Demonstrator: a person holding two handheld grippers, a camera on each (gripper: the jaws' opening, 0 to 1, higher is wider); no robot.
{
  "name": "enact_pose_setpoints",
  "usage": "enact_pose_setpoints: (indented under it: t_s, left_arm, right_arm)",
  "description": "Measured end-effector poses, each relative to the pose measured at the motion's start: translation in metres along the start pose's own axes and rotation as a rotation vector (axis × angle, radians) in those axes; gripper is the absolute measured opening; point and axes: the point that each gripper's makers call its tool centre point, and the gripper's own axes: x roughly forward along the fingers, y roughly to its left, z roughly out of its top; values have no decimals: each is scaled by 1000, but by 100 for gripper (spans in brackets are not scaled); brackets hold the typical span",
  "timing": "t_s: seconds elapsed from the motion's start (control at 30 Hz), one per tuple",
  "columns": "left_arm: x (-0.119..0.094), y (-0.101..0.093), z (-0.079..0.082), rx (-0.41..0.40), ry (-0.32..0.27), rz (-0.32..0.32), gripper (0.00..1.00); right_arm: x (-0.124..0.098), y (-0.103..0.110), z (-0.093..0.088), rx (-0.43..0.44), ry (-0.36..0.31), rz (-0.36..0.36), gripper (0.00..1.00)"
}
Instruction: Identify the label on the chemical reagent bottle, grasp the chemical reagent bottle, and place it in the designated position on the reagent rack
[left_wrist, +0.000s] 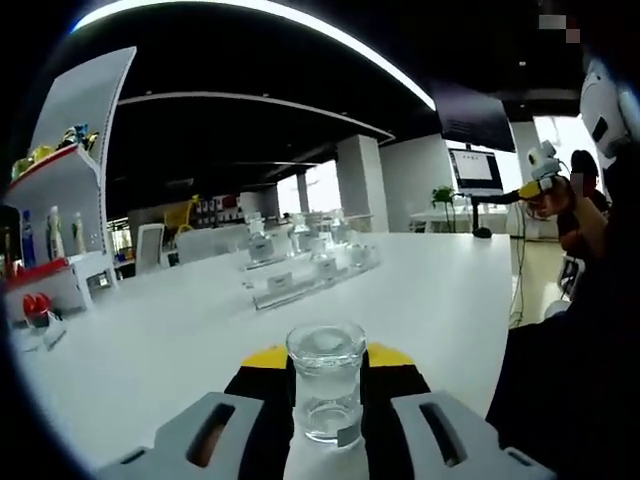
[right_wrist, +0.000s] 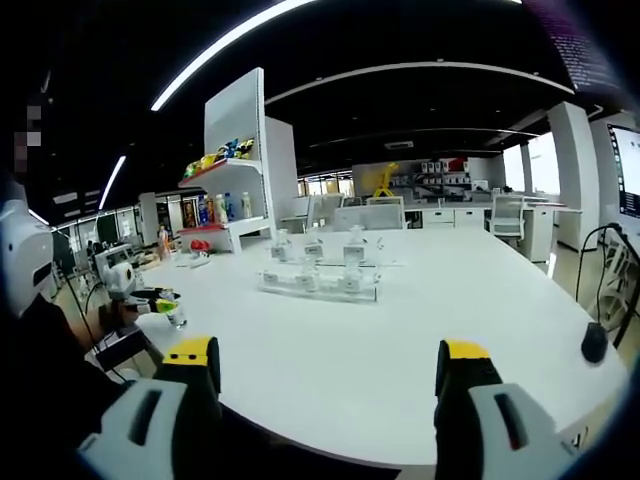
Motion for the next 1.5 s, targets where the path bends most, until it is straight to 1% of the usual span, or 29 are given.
enact_pose_setpoints:
  t_s: [0.07, 0.33, 0.4, 0.5, 0.57, 0.7, 0.83, 0.97, 1.1, 1.2, 1.37, 1.5]
  left_arm:
    - [1, -2, 1, 9, 0, -3, 25]
    - [6, -4, 2, 0, 8, -10, 25]
    - [7, -4, 5, 0, 0, -9, 25]
    - [8, -2, 10, -22, -24, -7, 25]
    - [10, -1, 14, -29, -28, -10, 25]
    - [16, -3, 24, -17, -31, -18, 25]
    - [21, -3, 33, -8, -33, -21, 25]
    - [25, -5, 41, -27, -42, -51, 25]
    - [29, -6, 48, -12, -36, -63, 25]
    - [34, -4, 58, -16, -41, -72, 25]
    - [42, -11, 70, -4, -46, -96, 25]
    - [49, -11, 80, -4, -56, -112, 25]
  right_arm:
    - [0, 0, 1, -1, -1, -3, 85]
    - [-2, -2, 2, -3, -2, -12, 85]
    - [-2, -3, 2, -1, -2, -15, 85]
    - [-1, -4, 2, -3, 4, -19, 85]
    - [-2, -3, 3, -7, 1, -21, 85]
    - [-4, -2, 5, -8, -5, -19, 85]
    - [-4, -6, 2, -4, -2, -23, 85]
    - [-4, -7, 0, -2, 4, -23, 85]
    - [-7, -10, 2, -4, -1, -32, 85]
    - [-8, -11, 2, -5, 0, -37, 85]
    - [-9, -10, 1, -9, 1, -36, 85]
    - [-9, -10, 2, -12, 1, -39, 85]
